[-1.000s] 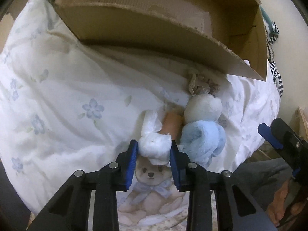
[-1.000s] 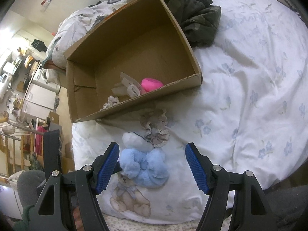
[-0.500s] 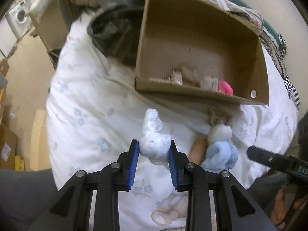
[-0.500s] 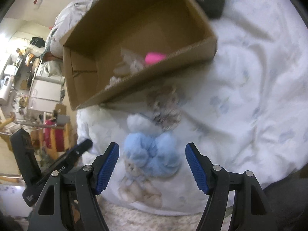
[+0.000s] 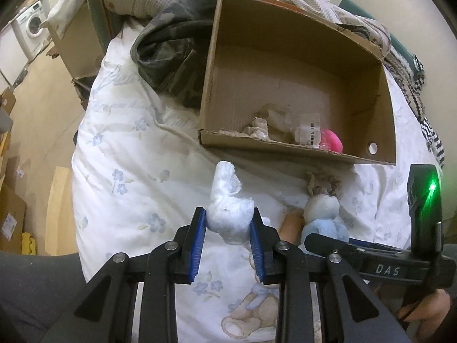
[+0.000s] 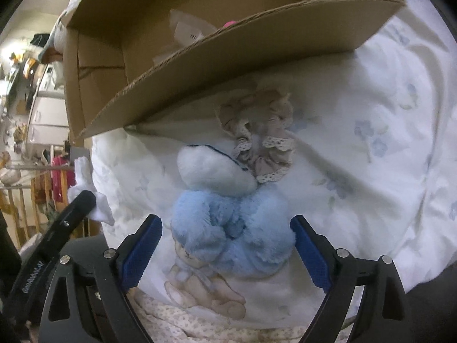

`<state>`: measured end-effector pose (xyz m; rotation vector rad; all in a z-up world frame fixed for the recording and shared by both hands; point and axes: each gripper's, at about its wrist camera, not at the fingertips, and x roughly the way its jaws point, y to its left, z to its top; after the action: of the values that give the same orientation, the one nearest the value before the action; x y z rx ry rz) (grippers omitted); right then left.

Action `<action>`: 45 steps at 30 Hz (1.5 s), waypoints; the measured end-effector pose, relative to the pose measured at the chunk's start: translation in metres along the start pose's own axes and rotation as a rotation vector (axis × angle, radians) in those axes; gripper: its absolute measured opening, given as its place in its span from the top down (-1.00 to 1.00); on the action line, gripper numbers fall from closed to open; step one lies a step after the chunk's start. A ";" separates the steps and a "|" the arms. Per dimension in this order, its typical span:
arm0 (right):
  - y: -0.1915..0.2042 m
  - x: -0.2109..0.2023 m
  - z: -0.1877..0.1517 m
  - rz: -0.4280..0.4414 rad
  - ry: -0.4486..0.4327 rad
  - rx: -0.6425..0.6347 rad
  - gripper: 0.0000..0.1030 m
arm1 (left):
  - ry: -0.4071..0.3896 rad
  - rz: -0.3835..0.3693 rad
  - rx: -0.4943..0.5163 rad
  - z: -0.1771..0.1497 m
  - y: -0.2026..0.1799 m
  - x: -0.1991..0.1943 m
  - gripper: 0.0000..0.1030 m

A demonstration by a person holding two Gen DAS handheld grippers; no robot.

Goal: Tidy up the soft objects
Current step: 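Grasp the white cloth item with the left tool and lift it, then carry the white cloth over the box with the left tool while the right tool grasps the blue plush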

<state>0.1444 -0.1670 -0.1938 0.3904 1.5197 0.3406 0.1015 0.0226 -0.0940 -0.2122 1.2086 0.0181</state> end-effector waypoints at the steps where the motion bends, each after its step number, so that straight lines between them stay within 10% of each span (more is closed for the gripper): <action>1: 0.001 0.000 0.000 -0.008 0.000 -0.007 -0.87 | 0.001 -0.001 -0.001 0.000 0.000 0.000 0.48; 14: 0.012 -0.015 -0.023 -0.031 -0.016 -0.104 0.50 | -0.011 0.007 0.018 -0.002 -0.003 -0.002 0.48; 45: 0.031 -0.122 -0.039 0.147 -0.322 -0.215 0.57 | -0.202 0.059 0.082 0.006 -0.015 -0.060 0.48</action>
<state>0.1030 -0.1931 -0.0714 0.3676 1.1301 0.5249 0.0875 0.0152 -0.0337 -0.0999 1.0119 0.0408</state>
